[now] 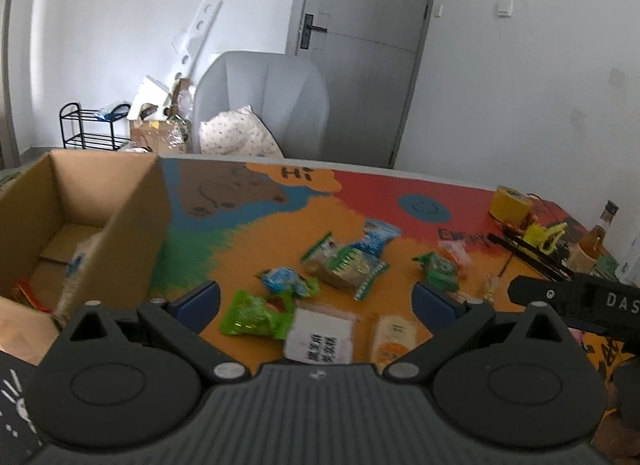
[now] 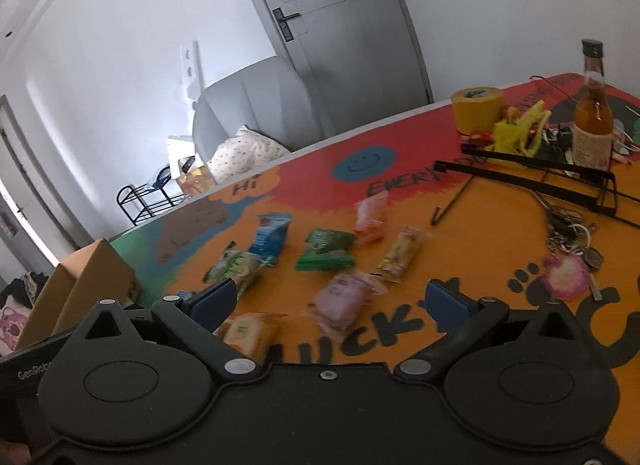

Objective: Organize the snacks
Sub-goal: 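Grasp the round-label bread pack with the left gripper while the right gripper grasps a small pastry pack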

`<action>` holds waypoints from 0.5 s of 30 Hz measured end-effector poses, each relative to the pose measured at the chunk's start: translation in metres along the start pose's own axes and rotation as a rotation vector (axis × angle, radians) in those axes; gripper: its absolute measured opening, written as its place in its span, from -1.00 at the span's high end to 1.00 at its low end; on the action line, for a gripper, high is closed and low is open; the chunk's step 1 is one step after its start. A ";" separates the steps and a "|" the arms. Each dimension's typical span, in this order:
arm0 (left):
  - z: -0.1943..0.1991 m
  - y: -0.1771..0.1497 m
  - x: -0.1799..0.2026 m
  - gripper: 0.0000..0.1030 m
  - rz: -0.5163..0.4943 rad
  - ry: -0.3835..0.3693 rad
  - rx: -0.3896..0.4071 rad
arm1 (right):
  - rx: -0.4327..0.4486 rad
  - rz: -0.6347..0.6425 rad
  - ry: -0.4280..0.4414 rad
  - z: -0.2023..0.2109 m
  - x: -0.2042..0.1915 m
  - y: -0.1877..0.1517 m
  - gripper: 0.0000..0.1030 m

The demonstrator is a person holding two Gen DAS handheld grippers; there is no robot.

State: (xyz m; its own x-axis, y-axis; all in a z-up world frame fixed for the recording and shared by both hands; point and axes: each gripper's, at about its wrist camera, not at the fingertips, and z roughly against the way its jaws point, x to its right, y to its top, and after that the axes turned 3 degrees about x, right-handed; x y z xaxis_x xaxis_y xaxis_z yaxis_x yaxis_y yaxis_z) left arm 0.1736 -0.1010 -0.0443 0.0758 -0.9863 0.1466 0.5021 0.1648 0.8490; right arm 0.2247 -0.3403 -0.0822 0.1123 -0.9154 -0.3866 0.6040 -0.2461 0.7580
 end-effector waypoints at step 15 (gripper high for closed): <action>-0.037 -0.019 0.033 -0.16 -0.011 -0.107 -0.109 | -0.034 -0.053 0.003 -0.019 0.033 -0.008 -0.85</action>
State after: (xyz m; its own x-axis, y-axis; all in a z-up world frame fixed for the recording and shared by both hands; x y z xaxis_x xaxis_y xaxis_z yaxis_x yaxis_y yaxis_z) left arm 0.1984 -0.1371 -0.0746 -0.0193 -0.9805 0.1958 0.5937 0.1463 0.7913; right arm 0.2386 -0.3625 -0.1113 0.0818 -0.9005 -0.4272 0.6353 -0.2832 0.7185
